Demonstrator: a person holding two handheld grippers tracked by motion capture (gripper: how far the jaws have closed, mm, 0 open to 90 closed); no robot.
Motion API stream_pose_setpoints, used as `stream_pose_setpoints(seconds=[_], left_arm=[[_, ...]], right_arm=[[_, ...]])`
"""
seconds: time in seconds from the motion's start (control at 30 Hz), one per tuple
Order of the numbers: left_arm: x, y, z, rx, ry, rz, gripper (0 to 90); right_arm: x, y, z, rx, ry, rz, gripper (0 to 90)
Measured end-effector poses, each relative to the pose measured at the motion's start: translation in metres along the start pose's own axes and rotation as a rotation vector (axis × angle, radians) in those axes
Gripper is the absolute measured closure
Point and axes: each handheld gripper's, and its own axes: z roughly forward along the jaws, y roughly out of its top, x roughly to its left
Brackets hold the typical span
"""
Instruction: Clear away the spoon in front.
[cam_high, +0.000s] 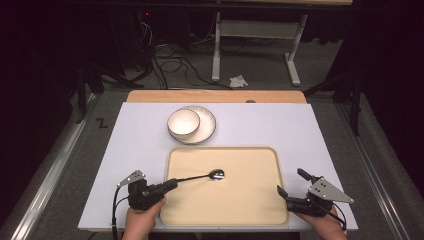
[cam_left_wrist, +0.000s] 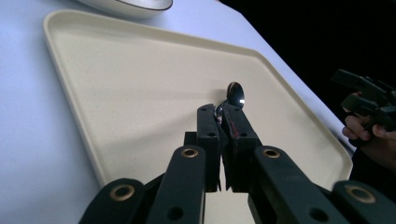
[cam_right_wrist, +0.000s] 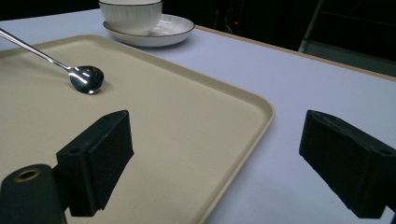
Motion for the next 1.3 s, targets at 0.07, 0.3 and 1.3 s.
stream_pose_setpoints(seconds=[0.07, 0.3, 1.3], left_arm=[[0.001, 0.000, 0.000, 0.003, 0.000, 0.002, 85.1], [0.000, 0.000, 0.000, 0.008, 0.017, 0.012, 78.3], [-0.021, -0.001, 0.021, 0.235, 0.367, 0.398, 89.8]], right_arm=[[0.000, 0.000, 0.000, 0.001, -0.001, 0.002, 10.4], [0.000, 0.000, 0.000, 0.001, -0.001, 0.004, 10.4], [0.001, 0.000, 0.000, -0.007, -0.002, 0.003, 10.4]])
